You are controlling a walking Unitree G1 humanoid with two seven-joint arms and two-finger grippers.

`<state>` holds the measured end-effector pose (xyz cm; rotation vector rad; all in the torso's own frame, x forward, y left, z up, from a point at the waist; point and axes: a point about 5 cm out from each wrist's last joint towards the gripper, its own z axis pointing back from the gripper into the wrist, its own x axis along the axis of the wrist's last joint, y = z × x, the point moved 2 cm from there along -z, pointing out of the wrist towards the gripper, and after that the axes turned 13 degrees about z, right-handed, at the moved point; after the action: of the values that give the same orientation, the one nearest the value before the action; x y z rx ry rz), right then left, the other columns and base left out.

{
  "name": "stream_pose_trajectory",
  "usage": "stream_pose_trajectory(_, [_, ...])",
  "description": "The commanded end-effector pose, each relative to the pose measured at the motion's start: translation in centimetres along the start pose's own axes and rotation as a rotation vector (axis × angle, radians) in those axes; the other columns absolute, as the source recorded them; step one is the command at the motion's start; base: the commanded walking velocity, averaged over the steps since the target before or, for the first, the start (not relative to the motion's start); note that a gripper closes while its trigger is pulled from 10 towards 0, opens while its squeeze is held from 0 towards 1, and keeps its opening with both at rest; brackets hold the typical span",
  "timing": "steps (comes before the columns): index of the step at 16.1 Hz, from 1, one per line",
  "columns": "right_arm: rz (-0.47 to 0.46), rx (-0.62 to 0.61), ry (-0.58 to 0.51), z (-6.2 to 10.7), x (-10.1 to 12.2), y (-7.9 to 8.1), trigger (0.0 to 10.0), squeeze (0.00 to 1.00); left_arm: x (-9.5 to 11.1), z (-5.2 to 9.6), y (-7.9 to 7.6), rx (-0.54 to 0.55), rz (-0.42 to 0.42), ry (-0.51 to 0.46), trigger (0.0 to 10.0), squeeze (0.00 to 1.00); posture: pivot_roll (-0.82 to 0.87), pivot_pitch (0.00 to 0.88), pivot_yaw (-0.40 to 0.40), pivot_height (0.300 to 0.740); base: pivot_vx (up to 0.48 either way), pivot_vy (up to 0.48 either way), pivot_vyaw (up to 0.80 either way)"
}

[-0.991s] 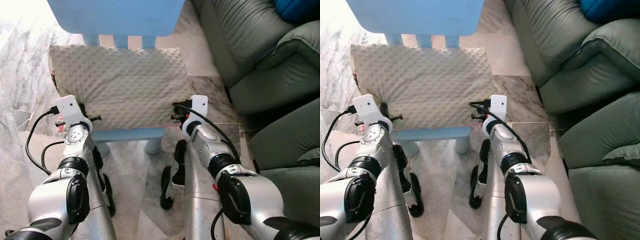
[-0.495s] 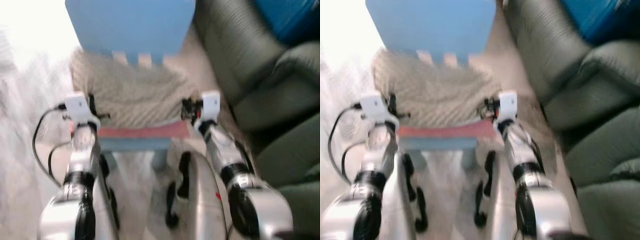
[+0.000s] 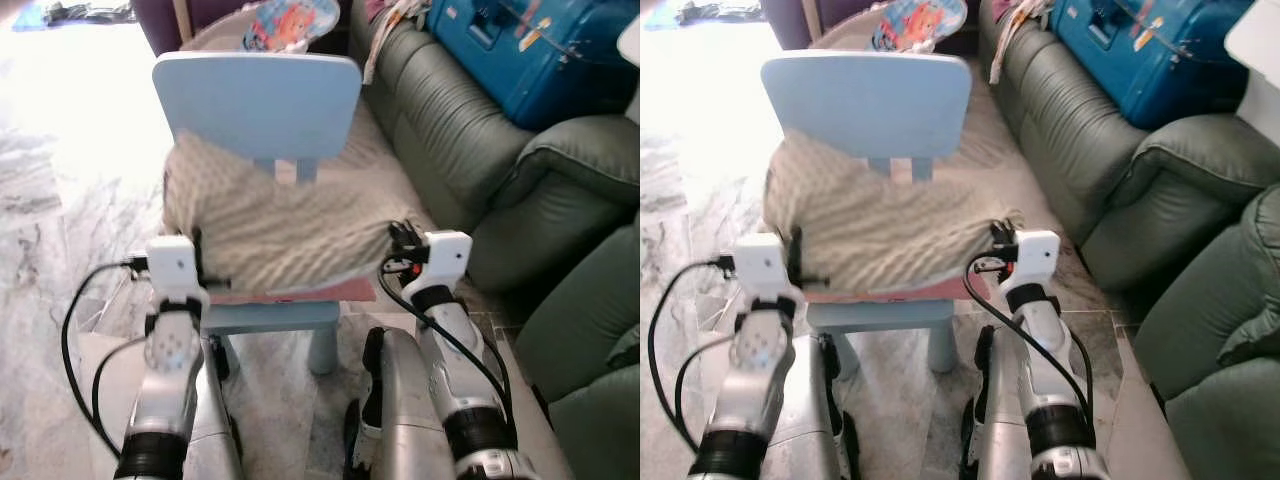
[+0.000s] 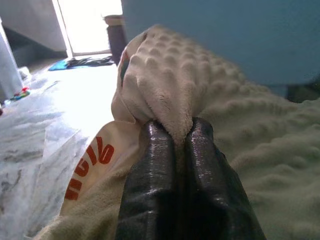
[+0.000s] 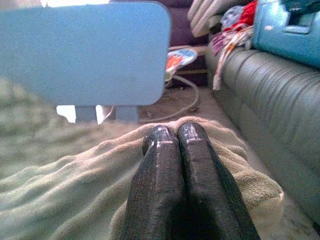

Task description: Move the pillow to the sofa

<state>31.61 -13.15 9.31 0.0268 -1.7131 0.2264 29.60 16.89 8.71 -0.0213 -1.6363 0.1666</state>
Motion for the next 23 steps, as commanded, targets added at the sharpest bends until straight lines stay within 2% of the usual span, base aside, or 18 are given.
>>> stream_pose_trajectory(1, [0.005, -0.03, -0.035, -0.1, 1.0, -0.8, 10.0, 0.0, 0.9, 0.0, -0.8, -0.037, -0.048, -0.032, 10.0, 0.0, 0.01, 0.0, -0.023, 0.507, 0.0, 0.0, 0.0])
stream_pose_trajectory(2, [0.012, -0.036, -0.035, 0.2, 1.1, -1.1, 10.0, 0.0, 1.0, 0.3, -1.0, -0.039, -0.097, -0.028, 10.0, 0.0, 0.0, 0.0, -0.016, 0.507, 0.0, 0.0, 0.0])
stream_pose_trajectory(4, [0.019, -0.049, -0.014, 0.5, 0.9, -1.8, 10.0, 0.0, 1.1, 0.7, -1.5, -0.06, -0.13, -0.021, 10.0, 0.0, 0.0, 0.0, -0.007, 0.529, 0.0, 0.0, 0.0])
stream_pose_trajectory(5, [0.007, -0.066, 0.007, 0.9, 0.6, -2.4, 10.0, 0.0, 0.8, 1.0, -1.7, -0.061, -0.115, -0.002, 10.0, 0.0, 0.0, 0.0, -0.006, 0.543, 0.0, 0.0, 0.0])
stream_pose_trajectory(7, [0.005, -0.063, 0.023, 1.1, 0.4, -2.5, 10.0, 0.0, 0.5, 1.1, -2.1, -0.066, -0.109, 0.013, 10.0, 0.0, -0.01, 0.0, -0.01, 0.566, 0.0, 0.0, 0.0])
stream_pose_trajectory(11, [-0.001, -0.035, 0.032, 0.9, 0.6, -2.0, 10.0, 0.0, 0.7, 0.7, -2.4, -0.053, -0.097, 0.022, 10.0, 0.0, -0.01, 0.0, -0.013, 0.609, 0.0, 0.0, 0.0])
stream_pose_trajectory(15, [-0.002, -0.013, 0.028, 0.6, 0.9, -1.8, 10.0, 0.0, 0.9, 0.2, -3.4, -0.071, -0.077, 0.019, 10.0, 0.0, -0.01, 0.0, -0.022, 0.661, 0.0, 0.0, 0.0])
stream_pose_trajectory(21, [0.002, 0.013, 0.015, -0.1, 1.6, -1.5, 10.0, 0.0, 0.3, -0.2, -4.5, -0.084, -0.038, 0.055, 10.0, 0.0, -0.02, 0.0, -0.022, 0.732, 0.0, 0.0, 0.0])
stream_pose_trajectory(23, [0.001, 0.015, 0.013, -0.3, 1.6, -1.5, 10.0, 0.0, 0.2, -0.3, -4.6, -0.094, -0.039, 0.061, 10.0, 0.0, -0.02, 0.0, -0.027, 0.74, 0.0, 0.0, 0.0])
